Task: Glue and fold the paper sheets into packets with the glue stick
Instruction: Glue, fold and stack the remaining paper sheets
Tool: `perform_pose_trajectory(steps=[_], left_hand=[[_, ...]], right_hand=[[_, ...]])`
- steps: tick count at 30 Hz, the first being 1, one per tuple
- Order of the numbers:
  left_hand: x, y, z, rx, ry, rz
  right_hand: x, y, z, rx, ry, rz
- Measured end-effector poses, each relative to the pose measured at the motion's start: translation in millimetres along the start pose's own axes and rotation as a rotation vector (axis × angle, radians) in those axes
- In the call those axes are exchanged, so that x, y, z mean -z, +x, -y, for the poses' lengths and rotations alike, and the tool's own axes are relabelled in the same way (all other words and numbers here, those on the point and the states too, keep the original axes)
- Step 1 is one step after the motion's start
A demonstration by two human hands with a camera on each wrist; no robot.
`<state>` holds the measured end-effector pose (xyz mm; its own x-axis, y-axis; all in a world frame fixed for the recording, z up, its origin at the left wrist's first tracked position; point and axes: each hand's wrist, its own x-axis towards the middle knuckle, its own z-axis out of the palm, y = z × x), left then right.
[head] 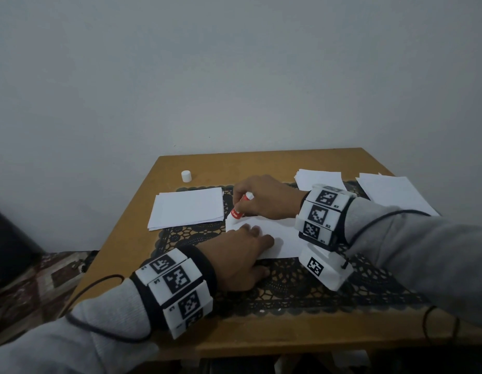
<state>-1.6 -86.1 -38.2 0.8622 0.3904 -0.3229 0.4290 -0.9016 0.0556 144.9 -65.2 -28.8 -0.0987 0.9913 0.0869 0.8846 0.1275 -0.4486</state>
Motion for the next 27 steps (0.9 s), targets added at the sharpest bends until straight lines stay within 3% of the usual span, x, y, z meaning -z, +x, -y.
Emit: perform_pose_trajectory(steps=[16, 27], left_hand=[[-1.7, 0.4, -0.1, -0.003, 0.013, -0.033], [-4.0, 3.7, 0.4, 0.018, 0.020, -0.044]], right_hand=[[17.8, -10.6, -10.9, -0.068, -0.086, 0.014], [36.7, -44.3, -33.1, -0.259, -0.159, -0.052]])
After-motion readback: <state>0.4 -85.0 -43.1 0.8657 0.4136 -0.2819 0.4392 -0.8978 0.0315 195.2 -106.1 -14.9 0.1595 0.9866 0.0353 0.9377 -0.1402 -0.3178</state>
